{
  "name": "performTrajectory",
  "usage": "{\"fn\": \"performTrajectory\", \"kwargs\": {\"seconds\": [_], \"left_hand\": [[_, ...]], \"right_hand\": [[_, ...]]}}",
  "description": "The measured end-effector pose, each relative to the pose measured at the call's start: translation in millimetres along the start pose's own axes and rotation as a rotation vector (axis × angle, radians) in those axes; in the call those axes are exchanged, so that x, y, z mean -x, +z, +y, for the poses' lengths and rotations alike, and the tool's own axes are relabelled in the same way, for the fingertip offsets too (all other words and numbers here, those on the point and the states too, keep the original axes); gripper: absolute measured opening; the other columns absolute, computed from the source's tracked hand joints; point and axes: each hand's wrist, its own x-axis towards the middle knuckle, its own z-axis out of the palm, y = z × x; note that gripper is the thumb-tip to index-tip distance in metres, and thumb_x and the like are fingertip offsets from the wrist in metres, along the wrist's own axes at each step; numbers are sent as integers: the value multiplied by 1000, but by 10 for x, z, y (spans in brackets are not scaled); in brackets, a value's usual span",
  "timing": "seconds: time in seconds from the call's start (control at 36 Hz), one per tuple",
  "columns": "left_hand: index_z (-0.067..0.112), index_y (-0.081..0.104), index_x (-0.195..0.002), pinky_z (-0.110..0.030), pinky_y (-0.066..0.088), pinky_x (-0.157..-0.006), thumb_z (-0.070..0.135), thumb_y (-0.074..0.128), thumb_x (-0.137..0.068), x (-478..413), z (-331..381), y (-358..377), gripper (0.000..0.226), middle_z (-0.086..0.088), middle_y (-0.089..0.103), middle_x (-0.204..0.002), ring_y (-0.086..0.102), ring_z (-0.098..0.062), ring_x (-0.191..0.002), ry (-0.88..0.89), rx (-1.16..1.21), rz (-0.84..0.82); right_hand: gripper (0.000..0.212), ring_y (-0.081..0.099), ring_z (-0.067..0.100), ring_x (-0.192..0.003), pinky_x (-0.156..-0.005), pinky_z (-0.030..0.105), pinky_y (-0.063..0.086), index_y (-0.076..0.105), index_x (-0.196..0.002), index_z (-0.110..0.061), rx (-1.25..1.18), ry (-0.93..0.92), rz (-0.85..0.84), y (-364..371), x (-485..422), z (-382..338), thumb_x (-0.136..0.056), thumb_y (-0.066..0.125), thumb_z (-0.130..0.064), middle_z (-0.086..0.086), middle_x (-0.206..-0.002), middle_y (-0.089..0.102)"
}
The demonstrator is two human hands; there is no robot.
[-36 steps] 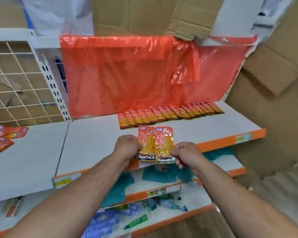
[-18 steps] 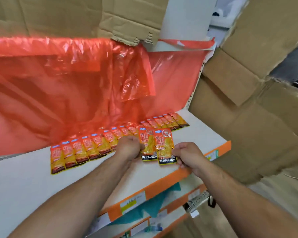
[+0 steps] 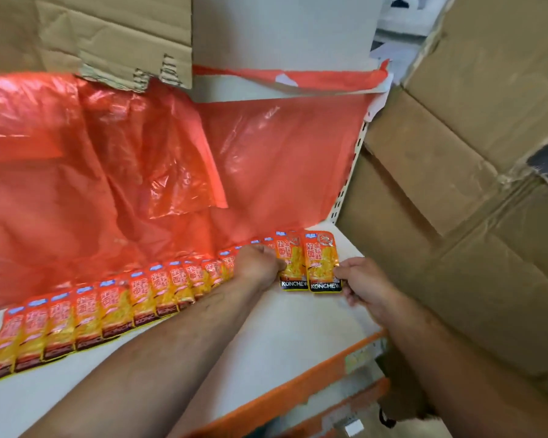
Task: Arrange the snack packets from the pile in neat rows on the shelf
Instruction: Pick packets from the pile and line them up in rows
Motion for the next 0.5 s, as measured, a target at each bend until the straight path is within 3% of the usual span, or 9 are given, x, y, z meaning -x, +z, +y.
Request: {"fn": "performTrajectory", "kwargs": {"seconds": [0.11, 0.19, 0.28, 0.39, 0.47, 0.5], "left_hand": [[13, 53, -52, -38, 51, -60, 2, 75, -68, -200, 106, 358, 29, -10, 58, -49, 58, -26, -55, -11, -53, 104], [12, 51, -53, -44, 58, -66, 3, 75, -67, -295, 233, 593, 29, -10, 59, -51, 66, -29, -58, 6, -102, 138], [11, 52, -55, -42, 60, -66, 5, 75, -66, -346, 327, 795, 26, -7, 63, -55, 71, -28, -65, 0, -156, 171], [14, 55, -64, -31, 57, -73, 13, 71, -73, -340, 467, 967, 18, -7, 73, -79, 71, -23, -77, 19, -235, 236], [15, 67, -84, -25, 47, -72, 15, 68, -82, -317, 529, 1046, 3, -6, 71, -87, 67, -20, -83, 59, -293, 254], [12, 69, -93, -27, 48, -72, 15, 67, -83, -336, 514, 1074, 11, -8, 71, -89, 67, -22, -85, 70, -314, 268]], "right_hand": [[18, 36, 16, -33, -43, 25, 25, 57, -77, -12, 16, 7, -60, -231, -329, -29, -95, 57, -11, 5, -43, 44], [17, 35, 16, -35, -44, 24, 26, 57, -77, -11, 6, 12, -53, -386, -587, -43, -94, 57, -10, 3, -42, 43], [19, 35, 16, -35, -42, 21, 28, 56, -74, -10, 17, 20, -53, -496, -804, -23, -93, 56, -8, 4, -43, 42], [19, 38, 18, -36, -44, 23, 32, 56, -72, -10, 42, 20, -48, -586, -1037, -16, -91, 56, -9, 6, -45, 43], [14, 38, 19, -37, -45, 24, 32, 58, -75, -8, 47, 30, -59, -623, -1199, 7, -89, 56, -8, 7, -45, 44], [13, 38, 20, -38, -44, 24, 32, 59, -76, -7, 44, 34, -67, -628, -1240, 16, -89, 56, -8, 7, -46, 44]]}}
